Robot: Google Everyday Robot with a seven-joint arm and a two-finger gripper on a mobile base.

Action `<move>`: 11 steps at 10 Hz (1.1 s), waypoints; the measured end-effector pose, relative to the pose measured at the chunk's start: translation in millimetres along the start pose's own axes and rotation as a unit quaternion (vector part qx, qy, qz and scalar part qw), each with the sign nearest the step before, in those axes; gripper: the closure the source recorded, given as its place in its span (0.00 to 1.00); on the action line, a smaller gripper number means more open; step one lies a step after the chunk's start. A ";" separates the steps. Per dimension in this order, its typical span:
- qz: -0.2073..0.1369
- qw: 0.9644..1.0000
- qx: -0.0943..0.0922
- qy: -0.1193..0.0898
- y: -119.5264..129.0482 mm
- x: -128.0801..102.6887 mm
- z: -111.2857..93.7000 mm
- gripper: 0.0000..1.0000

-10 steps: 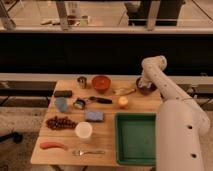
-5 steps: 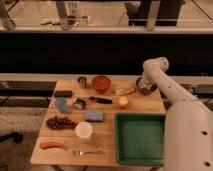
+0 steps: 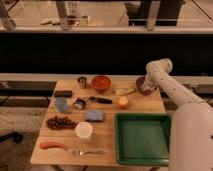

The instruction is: Wipe purple bowl with towel

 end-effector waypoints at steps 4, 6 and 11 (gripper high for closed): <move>0.003 1.000 -0.003 0.013 -13.1 5.7 11.9 0.98; 0.000 1.000 -0.004 0.015 -18.6 3.9 16.4 0.98; -0.016 1.000 -0.002 0.008 -28.5 -13.1 22.2 0.98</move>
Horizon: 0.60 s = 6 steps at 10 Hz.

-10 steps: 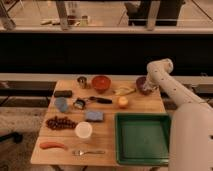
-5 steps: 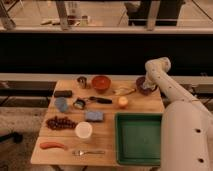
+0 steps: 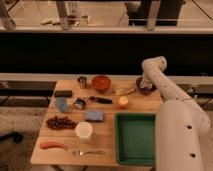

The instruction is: Wipe purple bowl with towel

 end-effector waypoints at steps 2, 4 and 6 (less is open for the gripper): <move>0.002 1.000 0.011 -0.006 6.8 0.2 -6.2 0.98; 0.011 1.000 0.027 -0.009 16.6 7.9 -19.4 0.98; 0.016 0.999 0.047 -0.015 22.7 7.3 -35.2 0.98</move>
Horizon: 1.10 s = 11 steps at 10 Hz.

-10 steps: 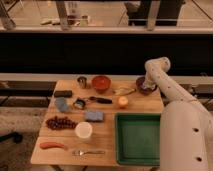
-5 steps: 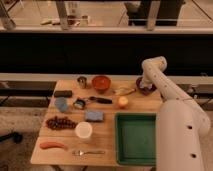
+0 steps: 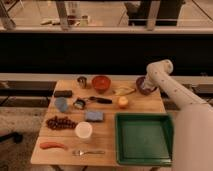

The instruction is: Wipe purple bowl with towel

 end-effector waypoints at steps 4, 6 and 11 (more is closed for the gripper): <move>0.002 0.999 0.048 -0.012 1.0 -0.8 -28.8 0.98; 0.000 0.998 0.064 -0.019 -2.2 -2.4 -34.1 0.98; -0.019 0.994 0.104 -0.035 -21.2 -15.7 -34.0 0.98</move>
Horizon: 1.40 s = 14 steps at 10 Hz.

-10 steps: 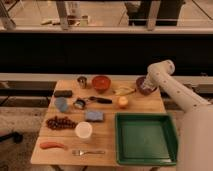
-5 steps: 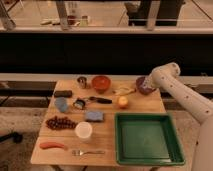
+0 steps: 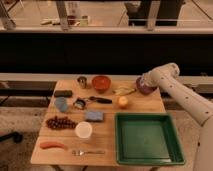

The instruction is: Wipe purple bowl with towel

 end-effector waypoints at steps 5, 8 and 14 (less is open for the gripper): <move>0.001 1.000 0.008 0.005 -0.7 8.4 3.8 0.69; 0.006 1.000 0.011 0.008 2.2 8.4 2.9 0.38; 0.007 1.000 0.020 0.004 3.7 6.7 -1.4 0.20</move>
